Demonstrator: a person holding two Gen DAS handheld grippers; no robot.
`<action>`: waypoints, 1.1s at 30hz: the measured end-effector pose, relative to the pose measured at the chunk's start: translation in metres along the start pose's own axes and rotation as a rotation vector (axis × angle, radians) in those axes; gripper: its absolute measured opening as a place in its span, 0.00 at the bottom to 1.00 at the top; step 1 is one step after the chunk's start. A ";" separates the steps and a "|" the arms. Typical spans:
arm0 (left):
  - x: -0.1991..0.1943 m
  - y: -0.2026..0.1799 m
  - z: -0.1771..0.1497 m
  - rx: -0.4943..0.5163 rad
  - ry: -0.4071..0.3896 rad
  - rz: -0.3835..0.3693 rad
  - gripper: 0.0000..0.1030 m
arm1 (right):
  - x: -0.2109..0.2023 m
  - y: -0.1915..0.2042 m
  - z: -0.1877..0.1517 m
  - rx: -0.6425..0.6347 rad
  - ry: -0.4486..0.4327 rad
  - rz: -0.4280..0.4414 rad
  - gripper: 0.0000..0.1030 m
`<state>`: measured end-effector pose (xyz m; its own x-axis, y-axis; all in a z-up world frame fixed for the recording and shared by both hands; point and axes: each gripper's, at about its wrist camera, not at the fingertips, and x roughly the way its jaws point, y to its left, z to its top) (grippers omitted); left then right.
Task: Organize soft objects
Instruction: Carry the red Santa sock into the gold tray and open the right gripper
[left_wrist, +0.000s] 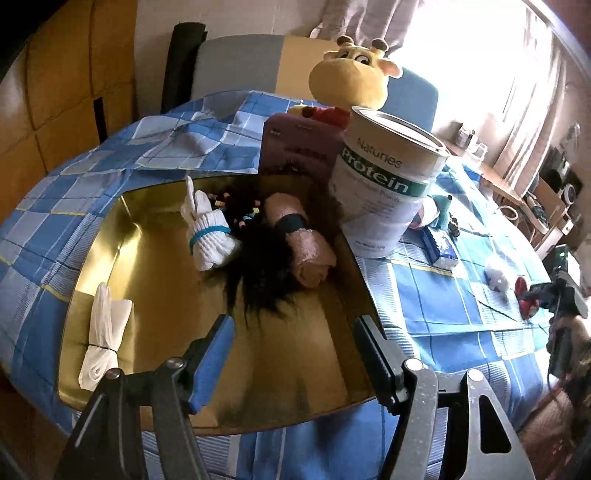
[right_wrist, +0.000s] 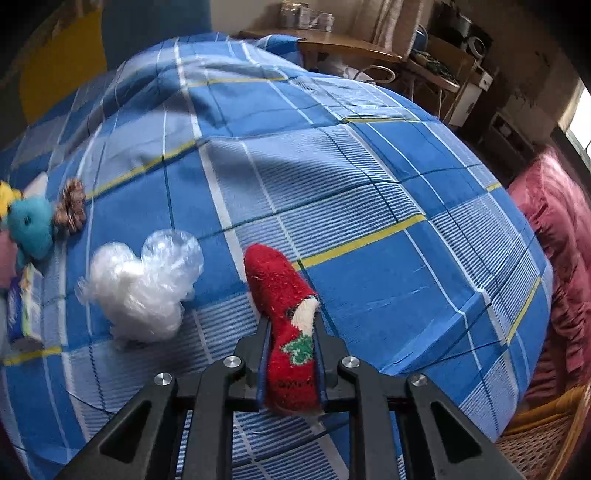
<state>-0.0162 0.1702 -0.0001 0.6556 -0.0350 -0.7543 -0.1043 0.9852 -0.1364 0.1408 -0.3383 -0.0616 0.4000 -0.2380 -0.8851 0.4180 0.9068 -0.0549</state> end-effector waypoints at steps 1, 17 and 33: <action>0.000 0.000 -0.001 0.003 0.000 -0.001 0.66 | -0.001 -0.003 0.001 0.017 -0.003 0.002 0.17; 0.000 0.005 -0.005 0.021 -0.004 -0.037 0.66 | 0.009 -0.051 0.020 0.322 0.056 0.084 0.17; -0.009 0.018 0.000 0.027 -0.040 -0.052 0.66 | -0.107 0.158 0.173 -0.066 -0.177 0.158 0.17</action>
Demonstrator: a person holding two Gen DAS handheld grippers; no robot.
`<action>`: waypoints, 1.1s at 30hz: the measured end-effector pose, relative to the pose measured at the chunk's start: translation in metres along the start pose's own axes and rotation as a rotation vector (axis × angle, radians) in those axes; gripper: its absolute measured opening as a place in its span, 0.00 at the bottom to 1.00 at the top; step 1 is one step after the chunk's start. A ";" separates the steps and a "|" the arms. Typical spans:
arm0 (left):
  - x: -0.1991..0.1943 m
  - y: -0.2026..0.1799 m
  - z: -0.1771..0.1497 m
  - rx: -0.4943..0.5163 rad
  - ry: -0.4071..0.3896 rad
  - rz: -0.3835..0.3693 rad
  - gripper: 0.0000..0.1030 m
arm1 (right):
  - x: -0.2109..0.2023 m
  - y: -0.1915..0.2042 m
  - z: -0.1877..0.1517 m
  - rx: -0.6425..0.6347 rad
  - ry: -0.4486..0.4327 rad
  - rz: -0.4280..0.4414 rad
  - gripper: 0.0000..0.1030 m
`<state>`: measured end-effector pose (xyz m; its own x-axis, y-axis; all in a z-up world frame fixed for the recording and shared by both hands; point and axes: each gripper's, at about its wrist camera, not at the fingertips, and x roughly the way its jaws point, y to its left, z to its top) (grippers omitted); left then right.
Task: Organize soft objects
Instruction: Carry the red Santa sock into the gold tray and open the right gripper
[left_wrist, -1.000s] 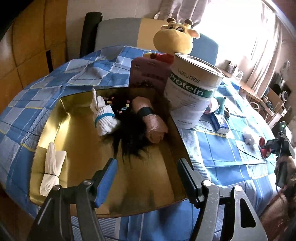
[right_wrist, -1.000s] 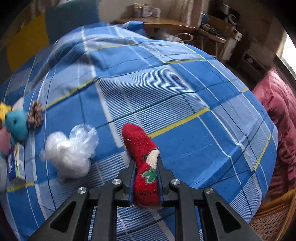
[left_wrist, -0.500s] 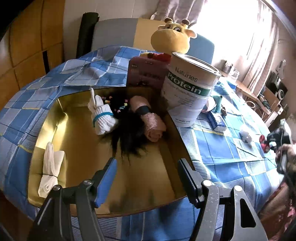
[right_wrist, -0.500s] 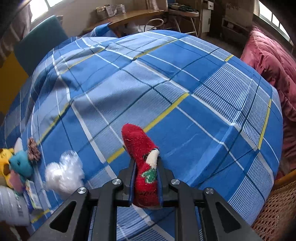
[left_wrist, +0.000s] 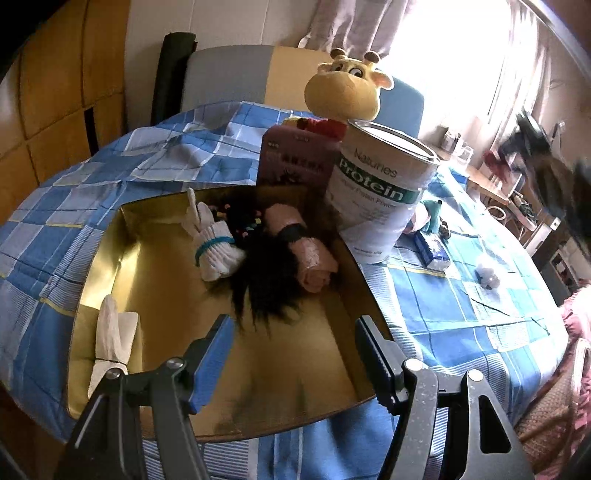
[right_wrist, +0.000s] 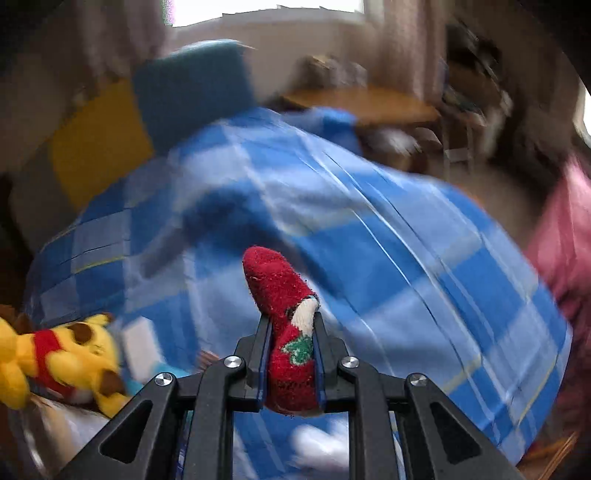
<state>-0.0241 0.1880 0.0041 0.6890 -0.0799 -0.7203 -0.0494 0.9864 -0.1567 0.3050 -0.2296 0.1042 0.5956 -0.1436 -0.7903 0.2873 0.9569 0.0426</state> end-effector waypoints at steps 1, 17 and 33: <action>0.000 0.002 0.001 -0.003 -0.001 -0.001 0.66 | -0.007 0.023 0.011 -0.036 -0.021 0.010 0.17; -0.008 0.031 0.001 -0.065 -0.022 0.040 0.66 | -0.138 0.370 -0.018 -0.678 -0.249 0.573 0.17; -0.027 0.049 -0.008 -0.126 -0.056 0.134 0.66 | -0.095 0.331 -0.261 -0.984 0.126 0.735 0.17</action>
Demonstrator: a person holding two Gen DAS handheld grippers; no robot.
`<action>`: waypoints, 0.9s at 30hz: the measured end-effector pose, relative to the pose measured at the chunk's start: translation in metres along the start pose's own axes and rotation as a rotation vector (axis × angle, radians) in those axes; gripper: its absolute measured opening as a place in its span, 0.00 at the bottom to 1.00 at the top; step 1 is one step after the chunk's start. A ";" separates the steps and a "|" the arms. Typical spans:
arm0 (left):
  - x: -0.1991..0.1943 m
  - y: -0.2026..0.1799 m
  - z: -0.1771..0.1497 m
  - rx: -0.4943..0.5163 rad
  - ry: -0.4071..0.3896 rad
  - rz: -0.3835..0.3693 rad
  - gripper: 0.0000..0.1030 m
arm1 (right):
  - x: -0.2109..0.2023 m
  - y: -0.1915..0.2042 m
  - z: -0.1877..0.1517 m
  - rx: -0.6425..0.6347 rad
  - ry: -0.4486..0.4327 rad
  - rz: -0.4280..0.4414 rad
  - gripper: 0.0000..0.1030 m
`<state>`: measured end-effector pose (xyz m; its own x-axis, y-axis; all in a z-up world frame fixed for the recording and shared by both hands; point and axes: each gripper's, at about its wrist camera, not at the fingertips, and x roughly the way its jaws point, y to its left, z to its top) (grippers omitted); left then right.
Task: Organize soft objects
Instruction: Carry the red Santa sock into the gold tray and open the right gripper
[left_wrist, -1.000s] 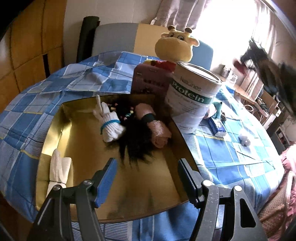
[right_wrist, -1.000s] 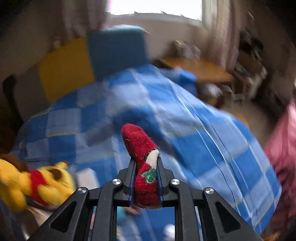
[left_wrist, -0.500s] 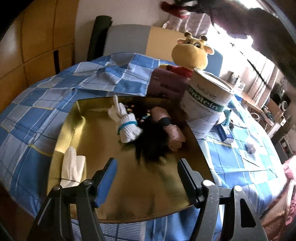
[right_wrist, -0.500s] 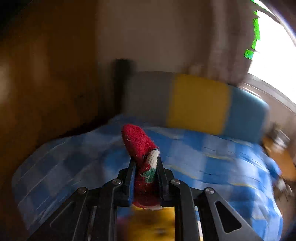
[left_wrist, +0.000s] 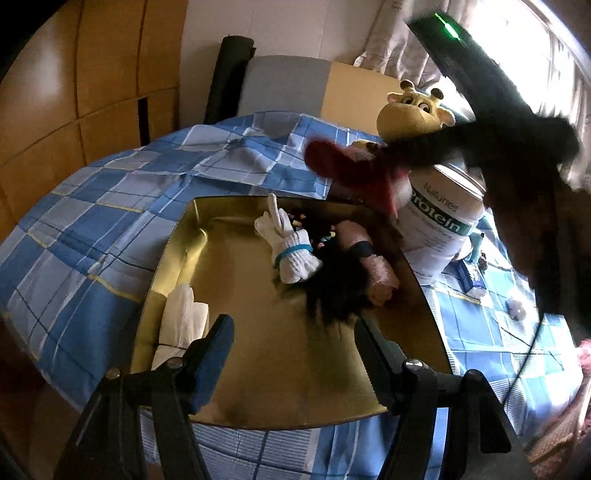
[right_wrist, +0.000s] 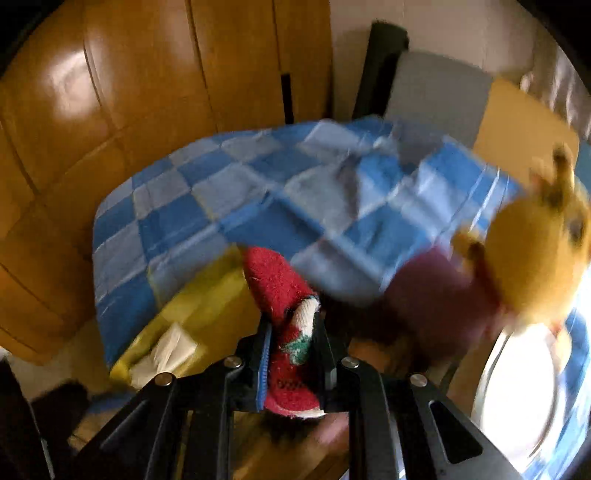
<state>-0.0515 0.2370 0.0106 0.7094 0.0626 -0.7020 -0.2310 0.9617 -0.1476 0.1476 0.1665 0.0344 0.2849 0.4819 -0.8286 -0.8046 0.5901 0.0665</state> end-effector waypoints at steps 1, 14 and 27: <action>-0.001 0.000 -0.001 0.000 -0.002 0.003 0.66 | 0.002 0.002 -0.012 0.010 0.010 0.003 0.17; -0.012 -0.007 -0.011 0.003 -0.009 0.013 0.66 | 0.009 0.012 -0.093 0.095 0.064 -0.042 0.17; -0.008 0.004 -0.020 -0.025 0.010 0.039 0.66 | 0.015 0.013 -0.116 0.149 0.071 -0.042 0.17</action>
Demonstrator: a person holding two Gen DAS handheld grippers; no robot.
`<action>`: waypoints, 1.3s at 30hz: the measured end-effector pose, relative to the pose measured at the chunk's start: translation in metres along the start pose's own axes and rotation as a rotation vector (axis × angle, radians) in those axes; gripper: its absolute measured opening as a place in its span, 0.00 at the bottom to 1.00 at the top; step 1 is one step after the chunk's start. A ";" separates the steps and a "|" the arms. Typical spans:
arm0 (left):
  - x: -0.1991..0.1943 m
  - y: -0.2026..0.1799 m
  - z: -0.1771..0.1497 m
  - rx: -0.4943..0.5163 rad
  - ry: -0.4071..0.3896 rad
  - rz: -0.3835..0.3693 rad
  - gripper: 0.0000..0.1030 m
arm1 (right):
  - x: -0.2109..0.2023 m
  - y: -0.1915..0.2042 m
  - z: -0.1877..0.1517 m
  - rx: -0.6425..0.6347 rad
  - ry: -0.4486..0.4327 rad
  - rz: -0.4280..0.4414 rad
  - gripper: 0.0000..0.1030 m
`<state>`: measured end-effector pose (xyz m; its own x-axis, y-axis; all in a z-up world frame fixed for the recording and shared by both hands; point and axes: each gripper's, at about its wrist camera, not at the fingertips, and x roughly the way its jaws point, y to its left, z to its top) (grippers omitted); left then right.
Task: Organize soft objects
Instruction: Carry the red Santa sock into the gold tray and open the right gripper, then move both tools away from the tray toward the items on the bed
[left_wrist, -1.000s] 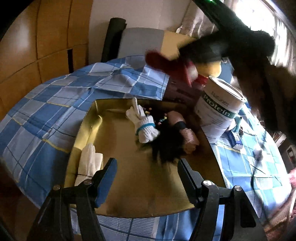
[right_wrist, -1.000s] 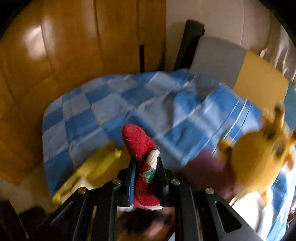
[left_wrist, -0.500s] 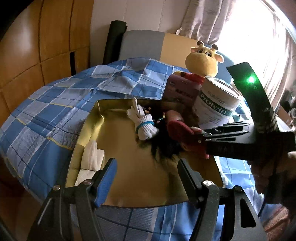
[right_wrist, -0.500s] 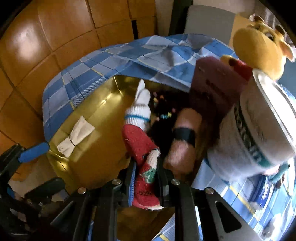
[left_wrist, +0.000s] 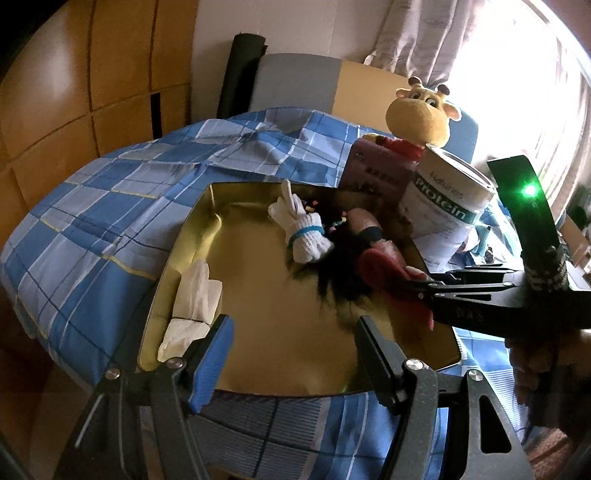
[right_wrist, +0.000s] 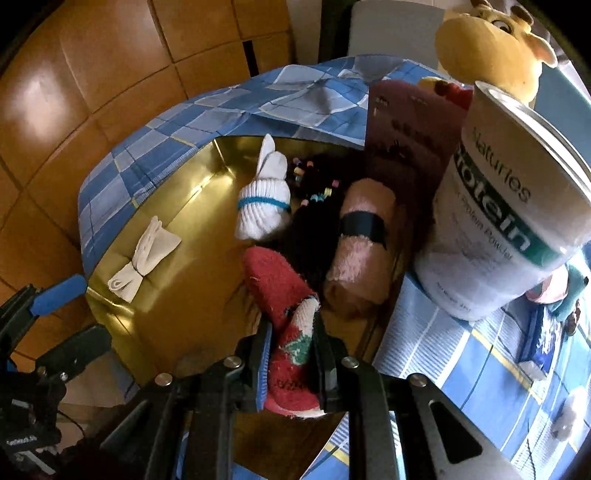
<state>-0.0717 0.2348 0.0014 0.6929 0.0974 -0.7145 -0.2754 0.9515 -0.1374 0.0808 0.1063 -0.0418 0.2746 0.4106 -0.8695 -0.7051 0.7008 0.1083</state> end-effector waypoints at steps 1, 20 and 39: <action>0.001 0.000 0.000 -0.001 0.002 0.002 0.66 | 0.001 0.000 0.000 0.003 -0.004 -0.012 0.17; -0.007 -0.013 0.000 0.053 -0.011 -0.004 0.76 | -0.021 0.000 -0.008 0.010 -0.092 -0.046 0.41; -0.013 -0.064 0.009 0.204 -0.017 -0.053 0.76 | -0.104 -0.071 -0.050 0.125 -0.220 -0.095 0.41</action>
<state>-0.0572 0.1750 0.0253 0.7145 0.0487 -0.6979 -0.0988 0.9946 -0.0317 0.0691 -0.0155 0.0171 0.4809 0.4469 -0.7543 -0.5866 0.8034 0.1020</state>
